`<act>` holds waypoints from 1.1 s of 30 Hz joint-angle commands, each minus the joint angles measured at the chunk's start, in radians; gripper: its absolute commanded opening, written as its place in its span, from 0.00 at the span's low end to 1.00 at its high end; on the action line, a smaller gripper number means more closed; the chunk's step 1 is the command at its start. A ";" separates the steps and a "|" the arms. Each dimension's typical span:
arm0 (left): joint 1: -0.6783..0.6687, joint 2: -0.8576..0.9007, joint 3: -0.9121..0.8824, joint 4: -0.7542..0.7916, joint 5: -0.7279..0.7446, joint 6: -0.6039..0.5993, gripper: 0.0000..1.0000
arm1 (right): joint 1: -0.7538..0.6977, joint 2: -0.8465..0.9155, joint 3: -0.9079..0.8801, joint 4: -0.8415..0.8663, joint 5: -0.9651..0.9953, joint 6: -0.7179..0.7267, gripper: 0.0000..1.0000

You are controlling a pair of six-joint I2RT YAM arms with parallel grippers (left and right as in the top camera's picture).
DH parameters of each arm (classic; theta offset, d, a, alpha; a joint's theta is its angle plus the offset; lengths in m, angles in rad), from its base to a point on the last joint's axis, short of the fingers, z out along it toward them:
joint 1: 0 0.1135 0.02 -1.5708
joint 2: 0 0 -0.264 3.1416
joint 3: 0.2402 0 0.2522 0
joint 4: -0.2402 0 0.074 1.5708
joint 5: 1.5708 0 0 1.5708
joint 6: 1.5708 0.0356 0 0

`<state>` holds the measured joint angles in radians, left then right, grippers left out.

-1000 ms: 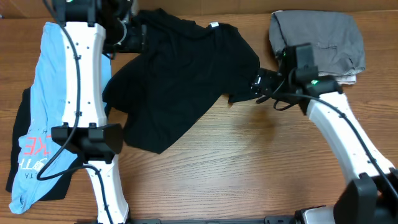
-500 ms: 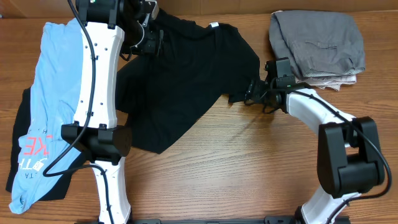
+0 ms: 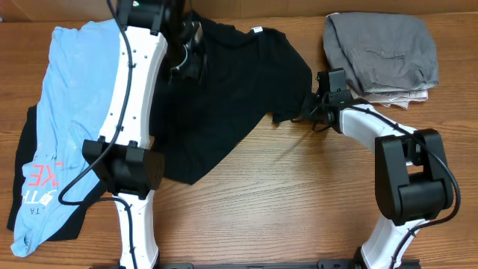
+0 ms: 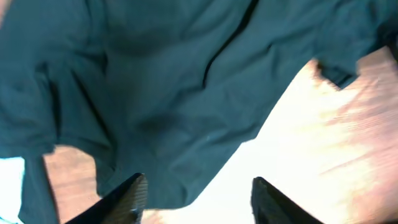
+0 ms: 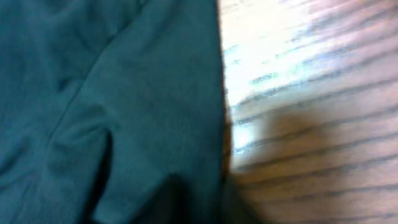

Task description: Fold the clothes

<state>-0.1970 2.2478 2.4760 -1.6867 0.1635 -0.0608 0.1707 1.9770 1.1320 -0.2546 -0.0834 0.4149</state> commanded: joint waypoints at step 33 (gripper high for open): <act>-0.097 -0.002 -0.652 0.161 0.031 -0.007 0.04 | -0.224 -0.404 0.176 -0.760 -0.056 -0.064 0.04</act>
<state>-0.2939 2.2498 1.8931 -1.5627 0.1829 -0.0746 -0.0467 1.5772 1.3029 -1.0172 -0.1493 0.3614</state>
